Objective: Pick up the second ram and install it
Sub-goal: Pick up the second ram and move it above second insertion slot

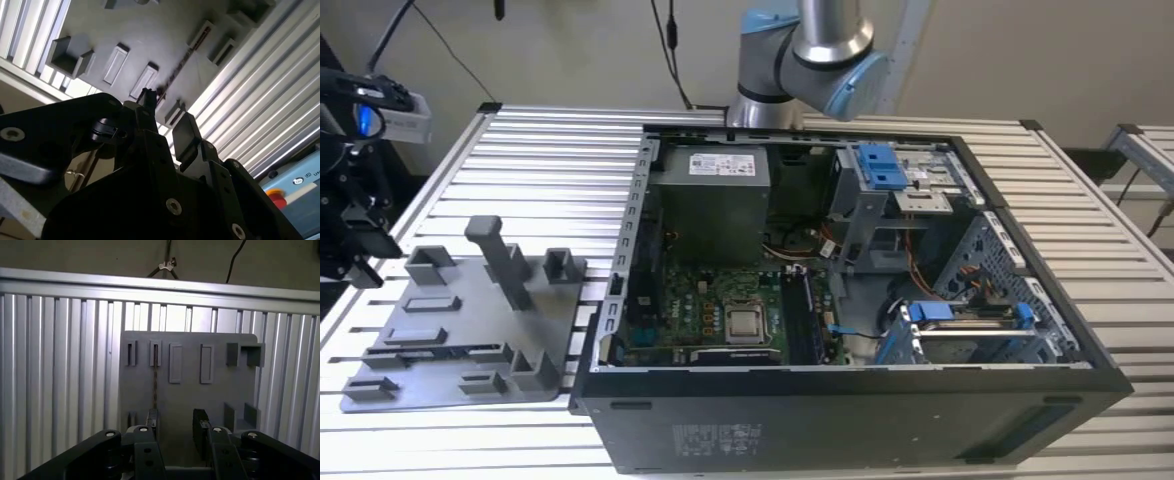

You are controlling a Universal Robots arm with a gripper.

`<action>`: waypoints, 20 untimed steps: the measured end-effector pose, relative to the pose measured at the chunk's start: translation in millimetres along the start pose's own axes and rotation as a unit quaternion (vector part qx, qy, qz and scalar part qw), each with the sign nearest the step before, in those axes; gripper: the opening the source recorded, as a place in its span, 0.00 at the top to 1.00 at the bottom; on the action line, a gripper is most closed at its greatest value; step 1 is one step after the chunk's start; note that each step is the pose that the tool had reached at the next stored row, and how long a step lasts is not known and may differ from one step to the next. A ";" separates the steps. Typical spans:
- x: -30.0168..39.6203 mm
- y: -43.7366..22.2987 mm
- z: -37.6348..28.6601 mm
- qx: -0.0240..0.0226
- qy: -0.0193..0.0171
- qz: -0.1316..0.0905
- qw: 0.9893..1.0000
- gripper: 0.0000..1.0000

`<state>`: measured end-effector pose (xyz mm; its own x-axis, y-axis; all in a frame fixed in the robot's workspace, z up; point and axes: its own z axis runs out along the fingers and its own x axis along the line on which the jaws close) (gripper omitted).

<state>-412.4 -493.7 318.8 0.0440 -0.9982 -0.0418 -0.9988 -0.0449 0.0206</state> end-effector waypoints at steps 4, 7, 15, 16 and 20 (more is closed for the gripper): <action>0.3 0.0 4.2 0.000 0.000 0.000 1.000 0.58; 0.4 -0.1 7.3 0.000 0.000 -0.001 1.000 0.58; 1.4 -1.1 14.7 0.001 0.000 -0.004 1.000 0.58; 1.6 -1.3 15.7 0.002 0.000 -0.004 1.000 0.58; 2.2 -2.2 20.2 0.002 0.000 -0.006 1.000 0.58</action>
<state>-410.6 -494.9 298.4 0.0563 -0.9975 -0.0416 -0.9982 -0.0570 0.0160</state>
